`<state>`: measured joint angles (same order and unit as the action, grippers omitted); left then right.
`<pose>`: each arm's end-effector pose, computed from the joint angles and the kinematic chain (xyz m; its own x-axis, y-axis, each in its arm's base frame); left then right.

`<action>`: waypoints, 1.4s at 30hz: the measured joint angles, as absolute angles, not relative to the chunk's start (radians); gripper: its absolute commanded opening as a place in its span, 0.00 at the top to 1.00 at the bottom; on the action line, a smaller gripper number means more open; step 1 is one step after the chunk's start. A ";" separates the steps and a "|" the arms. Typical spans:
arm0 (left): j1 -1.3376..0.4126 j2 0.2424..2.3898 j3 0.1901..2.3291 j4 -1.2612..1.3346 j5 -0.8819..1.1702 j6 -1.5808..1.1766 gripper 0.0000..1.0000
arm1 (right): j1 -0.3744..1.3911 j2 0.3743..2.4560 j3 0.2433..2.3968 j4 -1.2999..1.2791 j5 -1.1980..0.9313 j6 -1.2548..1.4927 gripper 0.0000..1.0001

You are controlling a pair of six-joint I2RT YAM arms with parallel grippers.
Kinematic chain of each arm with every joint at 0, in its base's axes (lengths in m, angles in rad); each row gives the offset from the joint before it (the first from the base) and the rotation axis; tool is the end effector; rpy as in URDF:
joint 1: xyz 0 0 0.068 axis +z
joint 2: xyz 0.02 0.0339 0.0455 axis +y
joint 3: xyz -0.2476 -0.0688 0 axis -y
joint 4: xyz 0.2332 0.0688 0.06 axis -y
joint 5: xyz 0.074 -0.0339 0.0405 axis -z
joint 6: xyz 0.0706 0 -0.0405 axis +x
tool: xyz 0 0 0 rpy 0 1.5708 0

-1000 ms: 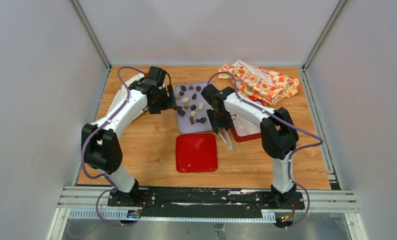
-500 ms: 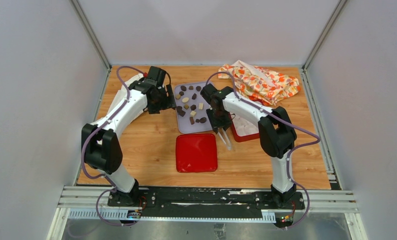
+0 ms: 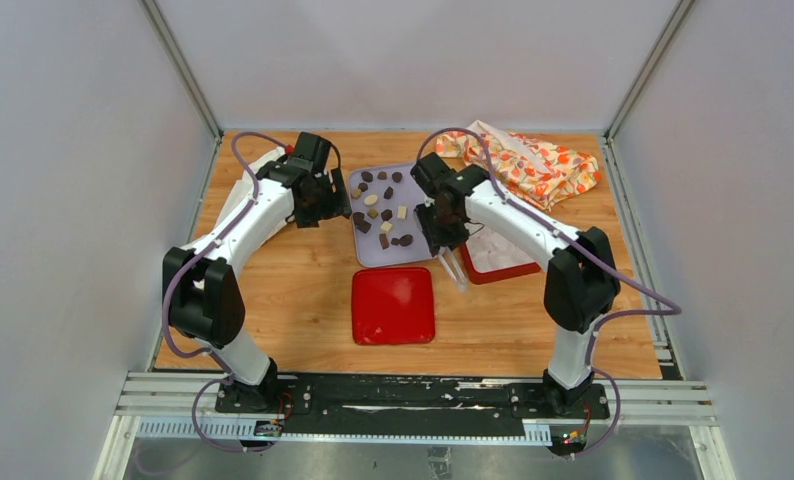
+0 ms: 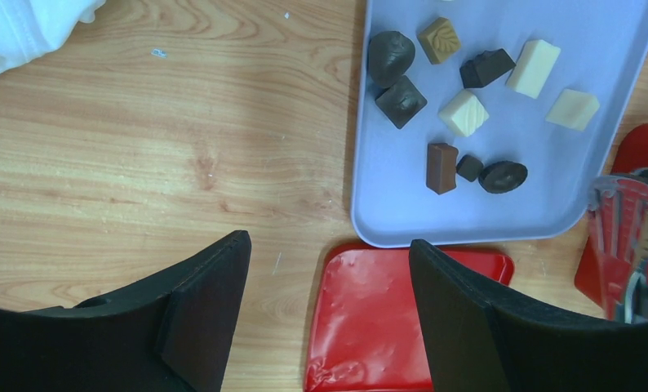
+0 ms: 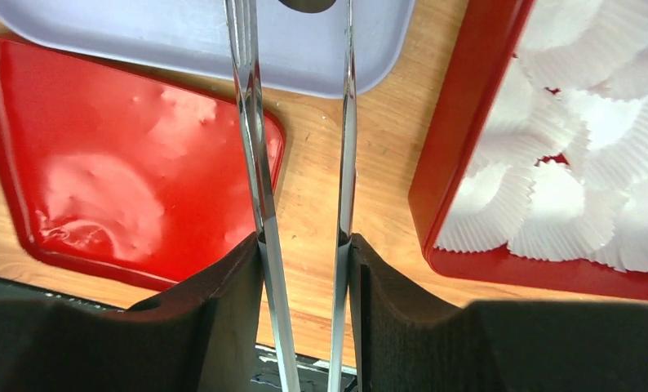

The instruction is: Pack the chocolate

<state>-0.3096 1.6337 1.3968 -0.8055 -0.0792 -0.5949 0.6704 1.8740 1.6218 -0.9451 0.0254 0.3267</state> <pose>0.3342 -0.1010 0.2395 -0.8302 -0.3210 -0.4558 -0.2409 0.9439 -0.2259 0.3047 0.2393 0.2151 -0.8880 -0.2946 -0.3532 -0.3472 0.9330 0.0947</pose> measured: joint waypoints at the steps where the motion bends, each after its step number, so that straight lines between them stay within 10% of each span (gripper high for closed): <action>1: -0.310 1.634 1.397 -0.805 -0.079 -0.596 0.24 | 0.668 1.855 1.621 -0.946 0.024 0.324 1.00; 42: -0.310 1.677 1.411 -0.804 -0.070 -0.619 0.24 | 0.407 1.666 1.419 -0.949 0.025 0.267 1.00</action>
<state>-0.3096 1.6768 1.4105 -0.8043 -0.0700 -0.6186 0.4068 1.6661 1.4189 -0.9485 0.0246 0.2672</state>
